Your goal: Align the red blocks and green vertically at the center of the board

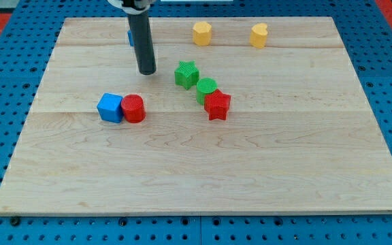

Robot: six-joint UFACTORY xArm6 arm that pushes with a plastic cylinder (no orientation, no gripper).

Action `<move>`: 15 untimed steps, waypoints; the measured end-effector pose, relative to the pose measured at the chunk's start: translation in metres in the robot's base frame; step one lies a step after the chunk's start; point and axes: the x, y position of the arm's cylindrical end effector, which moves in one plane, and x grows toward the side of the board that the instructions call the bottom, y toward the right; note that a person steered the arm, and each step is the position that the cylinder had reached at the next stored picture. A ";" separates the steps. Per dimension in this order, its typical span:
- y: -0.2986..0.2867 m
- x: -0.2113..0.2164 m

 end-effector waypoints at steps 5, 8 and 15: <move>-0.089 0.042; 0.012 0.114; 0.052 0.101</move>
